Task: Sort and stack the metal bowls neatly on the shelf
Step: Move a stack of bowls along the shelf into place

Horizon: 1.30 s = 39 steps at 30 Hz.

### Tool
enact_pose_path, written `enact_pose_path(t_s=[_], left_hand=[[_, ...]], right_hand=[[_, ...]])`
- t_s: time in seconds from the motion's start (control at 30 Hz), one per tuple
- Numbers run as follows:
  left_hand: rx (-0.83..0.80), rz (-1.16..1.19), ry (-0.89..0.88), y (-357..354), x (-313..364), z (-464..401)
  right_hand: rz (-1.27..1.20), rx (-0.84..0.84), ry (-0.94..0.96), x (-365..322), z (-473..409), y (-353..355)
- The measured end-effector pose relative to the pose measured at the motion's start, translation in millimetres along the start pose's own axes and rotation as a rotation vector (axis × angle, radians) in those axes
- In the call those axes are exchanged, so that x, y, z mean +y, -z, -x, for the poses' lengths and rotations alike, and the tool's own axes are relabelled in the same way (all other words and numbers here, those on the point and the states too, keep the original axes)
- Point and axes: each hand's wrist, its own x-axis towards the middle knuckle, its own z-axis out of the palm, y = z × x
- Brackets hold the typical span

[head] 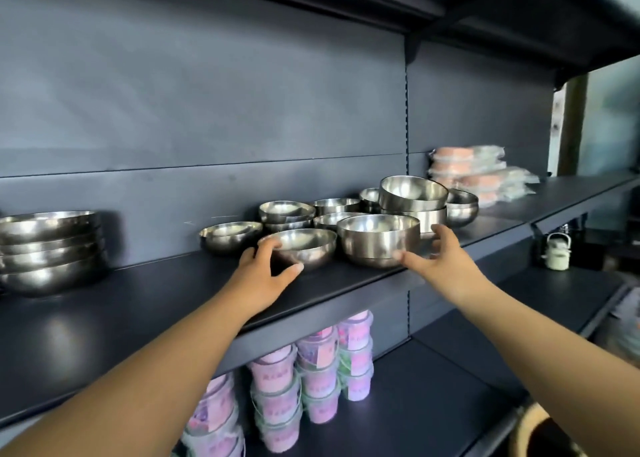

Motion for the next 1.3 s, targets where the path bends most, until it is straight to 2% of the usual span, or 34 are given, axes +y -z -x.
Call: enact_pose_path(t_s=[0.07, 0.27, 0.43, 0.53, 0.67, 0.8, 1.03, 1.2, 1.3], left_hand=[[0.019, -0.029, 0.01, 0.1, -0.4, -1.4], [0.085, -0.08, 0.053, 3.9, -1.0, 1.4], [0.135, -0.031, 0.058, 5.6, 1.0, 6.8], [0.149, -0.011, 0.026, 11.0, -0.5, 13.1], [0.223, -0.078, -0.012, 31.1, -17.5, 21.1], [0.274, -0.105, 0.051, 61.0, -40.2, 32.8], [0.308, -0.091, 0.095, 120.0, -71.3, 73.1], [0.283, 0.331, 0.11, 181.3, -78.4, 115.6], [0.342, 0.45, 0.065, 209.1, -83.4, 134.5]], right_hand=[[-0.077, -0.029, 0.03, 3.5, -5.2, -3.7], [-0.05, -0.01, 0.04, 6.3, -20.1, -24.6], [-0.055, 0.057, 0.081, -4.6, -30.0, -24.5], [-0.084, 0.023, 0.059, -10.8, -28.3, -27.7], [-0.219, 0.009, 0.091, -28.2, -15.2, -52.0], [-0.244, 0.0, 0.18, -56.8, -6.4, -74.0], [-0.478, -0.212, 0.21, -115.3, 26.1, -131.8], [-0.756, -0.438, 0.195, -163.5, 57.2, -171.8], [-0.827, -0.581, 0.193, -189.8, 81.5, -201.2]])
